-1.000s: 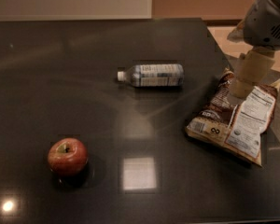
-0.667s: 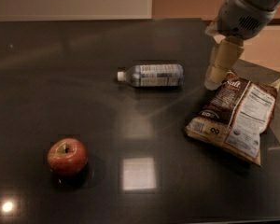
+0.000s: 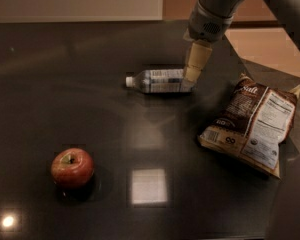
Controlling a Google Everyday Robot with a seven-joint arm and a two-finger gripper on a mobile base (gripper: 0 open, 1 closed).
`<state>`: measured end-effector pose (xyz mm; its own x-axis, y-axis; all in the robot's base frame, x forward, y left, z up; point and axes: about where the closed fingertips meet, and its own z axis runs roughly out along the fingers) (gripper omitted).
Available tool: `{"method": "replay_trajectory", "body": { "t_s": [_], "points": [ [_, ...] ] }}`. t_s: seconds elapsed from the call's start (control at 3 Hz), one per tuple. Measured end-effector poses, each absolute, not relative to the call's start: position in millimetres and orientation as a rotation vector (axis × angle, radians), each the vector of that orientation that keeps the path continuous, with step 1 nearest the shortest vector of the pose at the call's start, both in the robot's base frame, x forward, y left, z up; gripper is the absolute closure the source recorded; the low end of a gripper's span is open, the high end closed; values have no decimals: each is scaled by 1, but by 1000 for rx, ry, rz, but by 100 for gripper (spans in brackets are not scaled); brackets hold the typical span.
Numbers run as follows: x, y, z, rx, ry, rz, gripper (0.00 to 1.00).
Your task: Pick blue plastic bottle
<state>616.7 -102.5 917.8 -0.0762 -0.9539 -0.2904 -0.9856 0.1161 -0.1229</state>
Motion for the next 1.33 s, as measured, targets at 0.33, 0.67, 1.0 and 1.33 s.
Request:
{"method": "replay_trajectory", "body": {
  "t_s": [0.33, 0.67, 1.0, 1.33],
  "points": [
    [631, -87, 902, -1929, 2098, 154, 0],
    [639, -61, 866, -1972, 2112, 184, 0],
    [637, -46, 841, -2003, 2126, 217, 0],
    [635, -38, 830, -2025, 2135, 235, 17]
  ]
}}
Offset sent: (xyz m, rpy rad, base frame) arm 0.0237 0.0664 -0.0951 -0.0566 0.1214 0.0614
